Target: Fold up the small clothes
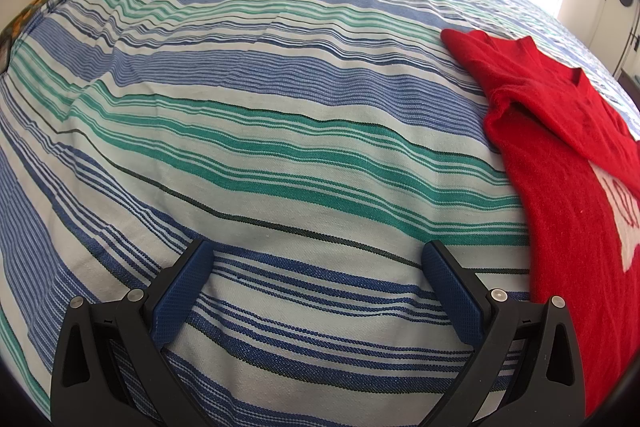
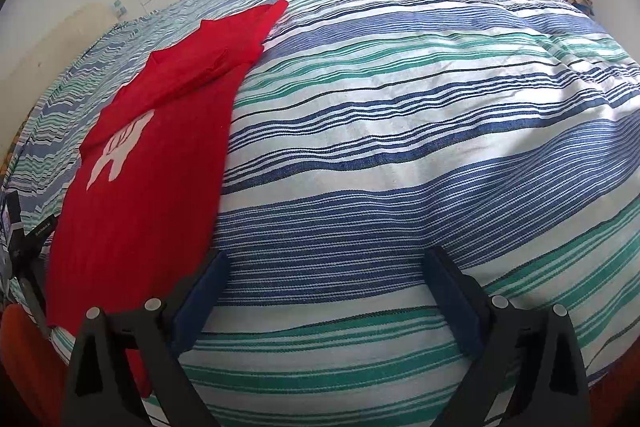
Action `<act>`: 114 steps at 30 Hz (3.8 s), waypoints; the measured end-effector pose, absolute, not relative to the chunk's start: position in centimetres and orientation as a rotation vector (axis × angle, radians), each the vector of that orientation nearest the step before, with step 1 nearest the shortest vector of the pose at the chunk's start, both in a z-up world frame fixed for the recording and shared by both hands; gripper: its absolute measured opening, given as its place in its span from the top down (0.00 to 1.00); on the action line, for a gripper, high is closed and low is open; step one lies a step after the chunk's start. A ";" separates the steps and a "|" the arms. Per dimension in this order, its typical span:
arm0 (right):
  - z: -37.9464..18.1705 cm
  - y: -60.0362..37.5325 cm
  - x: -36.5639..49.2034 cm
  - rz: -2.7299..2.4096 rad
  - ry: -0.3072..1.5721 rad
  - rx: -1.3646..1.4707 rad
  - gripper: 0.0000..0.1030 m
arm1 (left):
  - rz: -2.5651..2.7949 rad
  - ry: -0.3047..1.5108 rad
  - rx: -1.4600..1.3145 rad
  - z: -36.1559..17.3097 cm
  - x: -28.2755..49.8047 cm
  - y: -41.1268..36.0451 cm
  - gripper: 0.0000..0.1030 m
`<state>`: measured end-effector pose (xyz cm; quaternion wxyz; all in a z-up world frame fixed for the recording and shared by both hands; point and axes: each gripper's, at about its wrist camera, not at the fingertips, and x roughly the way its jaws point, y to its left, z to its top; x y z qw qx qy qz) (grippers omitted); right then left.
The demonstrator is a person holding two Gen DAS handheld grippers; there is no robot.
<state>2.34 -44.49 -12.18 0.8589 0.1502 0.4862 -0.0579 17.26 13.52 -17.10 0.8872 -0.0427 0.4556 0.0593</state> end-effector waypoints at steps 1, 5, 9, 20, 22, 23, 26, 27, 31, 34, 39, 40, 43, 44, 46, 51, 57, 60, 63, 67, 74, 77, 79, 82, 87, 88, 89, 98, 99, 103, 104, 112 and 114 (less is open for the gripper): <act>-12.2 -44.5 2.3 -0.122 1.021 0.315 0.05 | 0.123 0.947 -0.089 -17.1 17.3 13.5 0.00; -12.2 -44.5 2.3 -0.120 1.020 0.316 0.05 | 0.123 0.947 -0.089 -17.1 17.3 13.5 0.00; -12.2 -44.5 2.3 -0.121 1.020 0.317 0.05 | 0.123 0.947 -0.089 -17.1 17.3 13.5 0.00; -12.1 -44.4 2.3 -0.120 1.019 0.321 0.05 | 0.124 0.947 -0.089 -17.1 17.3 13.5 0.00; -12.1 -44.4 2.3 -0.122 1.019 0.318 0.05 | 0.124 0.947 -0.089 -17.1 17.3 13.5 0.00; -12.1 -44.4 2.2 -0.121 1.019 0.319 0.05 | 0.124 0.947 -0.089 -17.1 17.3 13.5 0.00; -12.0 -44.5 2.1 -0.114 1.015 0.329 0.05 | 0.124 0.947 -0.089 -17.1 17.3 13.5 0.00; -12.0 -44.6 2.1 -0.113 1.015 0.331 0.05 | 0.124 0.947 -0.089 -17.1 17.3 13.5 0.00; -12.2 -44.2 2.5 -0.120 1.021 0.319 0.02 | 0.124 0.947 -0.089 -17.1 17.3 13.5 0.00; -12.3 -43.8 2.6 -0.127 1.025 0.295 0.00 | 0.124 0.947 -0.089 -17.1 17.3 13.5 0.00; -12.1 -44.4 2.2 -0.105 1.015 0.327 0.01 | 0.124 0.947 -0.089 -17.1 17.3 13.5 0.00; -12.1 -44.4 2.3 -0.108 1.016 0.331 0.01 | 0.124 0.947 -0.089 -17.1 17.3 13.5 0.00; -12.2 -44.2 2.6 -0.121 1.022 0.321 0.00 | 0.124 0.947 -0.089 -17.1 17.3 13.5 0.00; -12.2 -44.1 2.6 -0.122 1.022 0.320 0.00 | 0.124 0.947 -0.089 -17.1 17.3 13.5 0.00; -12.2 -44.2 2.5 -0.116 1.020 0.320 0.00 | 0.124 0.947 -0.089 -17.1 17.2 13.5 0.00; -12.3 -44.1 2.5 -0.112 1.021 0.313 0.00 | 0.124 0.947 -0.089 -17.1 17.3 13.5 0.00; -12.3 -44.0 2.5 -0.115 1.020 0.314 0.00 | 0.124 0.947 -0.089 -17.1 17.2 13.5 0.00; -12.3 -44.0 2.5 -0.114 1.020 0.314 0.00 | 0.124 0.947 -0.089 -17.1 17.2 13.5 0.00; -12.3 -44.0 2.5 -0.115 1.020 0.314 0.00 | 0.124 0.947 -0.089 -17.1 17.2 13.5 0.00; -12.3 -44.0 2.5 -0.115 1.020 0.315 0.00 | 0.124 0.947 -0.089 -17.1 17.2 13.5 0.00; -12.2 -44.3 2.2 -0.106 1.017 0.323 0.00 | 0.124 0.947 -0.089 -17.1 17.2 13.5 0.00; -12.1 -44.5 2.0 -0.099 1.015 0.337 0.00 | 0.124 0.947 -0.089 -17.1 17.2 13.5 0.00; -12.0 -44.8 1.9 -0.097 1.010 0.356 0.00 | 0.124 0.947 -0.089 -17.1 17.2 13.5 0.00; -11.9 -44.8 1.8 -0.092 1.009 0.360 0.00 | 0.124 0.947 -0.089 -17.1 17.2 13.5 0.00; -12.1 -44.6 2.1 -0.097 1.020 0.351 0.00 | 0.124 0.947 -0.089 -17.1 17.2 13.5 0.00; -12.1 -44.5 2.2 -0.102 1.021 0.351 0.00 | 0.124 0.947 -0.089 -17.1 17.2 13.5 0.00; -12.1 -44.5 2.3 -0.108 1.021 0.351 0.00 | 0.124 0.947 -0.089 -17.1 17.2 13.5 0.00; -12.0 -44.2 2.0 -0.105 1.021 0.322 0.00 | 0.125 0.947 -0.089 -17.1 17.2 13.5 0.00; -12.0 -44.2 2.0 -0.105 1.021 0.322 0.00 | 0.125 0.947 -0.089 -17.1 17.2 13.5 0.00; -12.1 -44.0 2.1 -0.114 1.027 0.309 0.00 | 0.125 0.947 -0.089 -17.1 17.2 13.5 0.00; -12.2 -44.0 2.1 -0.116 1.028 0.305 0.00 | 0.125 0.947 -0.089 -17.1 17.2 13.5 0.00; -12.0 -44.1 1.8 -0.104 1.022 0.312 0.00 | 0.125 0.947 -0.089 -17.1 17.2 13.5 0.00; -12.1 -44.1 1.9 -0.104 1.026 0.312 0.00 | 0.125 0.947 -0.089 -17.1 17.2 13.5 0.00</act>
